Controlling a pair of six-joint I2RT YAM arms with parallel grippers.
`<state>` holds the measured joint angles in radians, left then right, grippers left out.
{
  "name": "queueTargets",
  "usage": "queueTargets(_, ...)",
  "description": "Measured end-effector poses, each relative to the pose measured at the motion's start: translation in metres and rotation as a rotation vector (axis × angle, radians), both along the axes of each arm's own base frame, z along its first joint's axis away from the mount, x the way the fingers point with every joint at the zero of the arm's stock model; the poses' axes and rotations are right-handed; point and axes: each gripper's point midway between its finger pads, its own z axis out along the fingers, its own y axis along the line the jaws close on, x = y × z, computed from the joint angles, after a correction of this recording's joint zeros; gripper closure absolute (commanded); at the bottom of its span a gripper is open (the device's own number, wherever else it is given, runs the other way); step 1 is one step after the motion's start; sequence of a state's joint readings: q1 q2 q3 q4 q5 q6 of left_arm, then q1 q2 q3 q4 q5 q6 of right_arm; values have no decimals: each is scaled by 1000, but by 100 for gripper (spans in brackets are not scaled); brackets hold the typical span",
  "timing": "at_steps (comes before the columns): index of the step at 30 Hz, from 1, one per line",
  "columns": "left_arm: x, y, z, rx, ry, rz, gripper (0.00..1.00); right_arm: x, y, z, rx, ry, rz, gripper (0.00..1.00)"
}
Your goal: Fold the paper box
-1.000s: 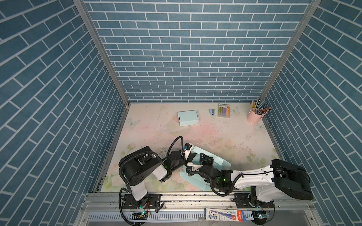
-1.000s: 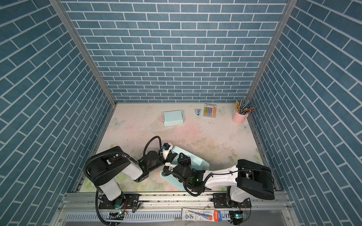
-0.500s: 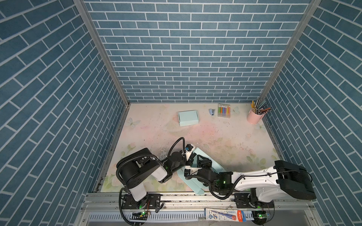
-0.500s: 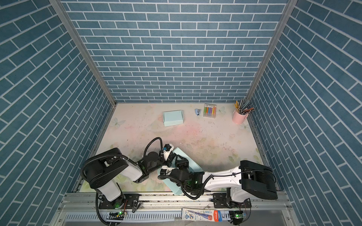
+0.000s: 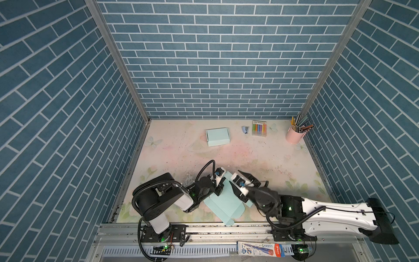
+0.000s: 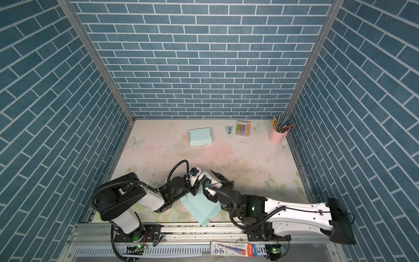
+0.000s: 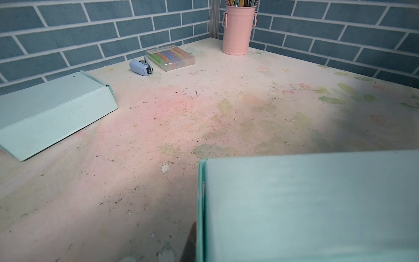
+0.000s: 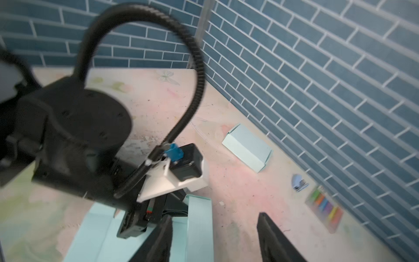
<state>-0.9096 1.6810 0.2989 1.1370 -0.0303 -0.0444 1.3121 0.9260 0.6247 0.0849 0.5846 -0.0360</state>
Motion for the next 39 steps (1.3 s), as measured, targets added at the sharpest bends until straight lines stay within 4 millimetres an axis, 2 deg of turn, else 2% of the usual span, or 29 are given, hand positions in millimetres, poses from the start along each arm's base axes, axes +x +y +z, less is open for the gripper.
queueTargets(3, 1, 1, 0, 9, -5, 11, 90, 45, -21, -11, 141, 176, -117, 39)
queueTargets(6, 1, 2, 2, 11, -14, 18, 89, 61, -24, -32, 227, 341, -134, 39)
queueTargets(13, 1, 2, 1, 15, -19, 24, 88, 43, 8, -100, 249, 683, -18, 42)
queueTargets(18, 2, 2, -3, 20, -18, 29, 88, 30, 21, -135, 218, 847, 17, 47)
queueTargets(23, 6, 4, -5, 17, -31, 58, 83, 28, 29, -141, 248, 910, 39, 57)
queueTargets(26, 8, 6, -8, 23, -34, 76, 83, 27, 32, -141, 268, 937, 48, 55)
queueTargets(29, 8, 5, -8, 16, -36, 71, 92, 26, 32, -139, 285, 949, 47, 54)
queueTargets(31, 6, 3, -6, 4, -36, 60, 93, 26, 29, -137, 285, 945, 46, 54)
queueTargets(33, 5, 1, -4, -8, -36, 53, 91, 25, 28, -134, 284, 941, 44, 54)
queueTargets(35, 4, 0, -4, -12, -35, 49, 83, 24, 27, -133, 276, 937, 41, 55)
queueTargets(39, 3, 1, -5, -2, -28, 56, 82, 20, 29, -134, 243, 934, 21, 56)
